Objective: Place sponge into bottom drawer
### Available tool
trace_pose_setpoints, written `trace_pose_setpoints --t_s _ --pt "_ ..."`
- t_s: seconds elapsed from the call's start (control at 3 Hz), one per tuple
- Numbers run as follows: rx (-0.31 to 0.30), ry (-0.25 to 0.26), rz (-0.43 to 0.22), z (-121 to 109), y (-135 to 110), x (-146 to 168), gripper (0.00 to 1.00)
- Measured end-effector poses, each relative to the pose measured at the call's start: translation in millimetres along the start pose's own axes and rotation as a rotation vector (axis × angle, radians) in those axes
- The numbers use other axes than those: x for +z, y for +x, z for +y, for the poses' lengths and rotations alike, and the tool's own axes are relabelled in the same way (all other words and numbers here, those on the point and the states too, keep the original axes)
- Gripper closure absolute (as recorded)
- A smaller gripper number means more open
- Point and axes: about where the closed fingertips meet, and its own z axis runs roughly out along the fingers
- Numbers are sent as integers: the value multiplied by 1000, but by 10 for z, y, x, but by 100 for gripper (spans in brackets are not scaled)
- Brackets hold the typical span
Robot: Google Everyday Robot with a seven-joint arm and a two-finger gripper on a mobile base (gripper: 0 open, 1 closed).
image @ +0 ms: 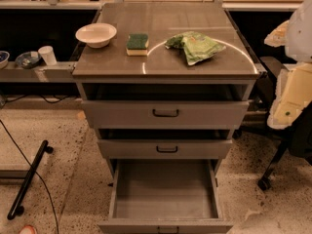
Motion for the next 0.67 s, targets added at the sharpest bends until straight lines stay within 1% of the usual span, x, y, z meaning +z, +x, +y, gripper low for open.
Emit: trace_pose_setpoints --t_s 0.33,0.67 --pt "-1 0 0 -2 -2 2 0" --pt "-110 -22 -47 -436 -443 341 0"
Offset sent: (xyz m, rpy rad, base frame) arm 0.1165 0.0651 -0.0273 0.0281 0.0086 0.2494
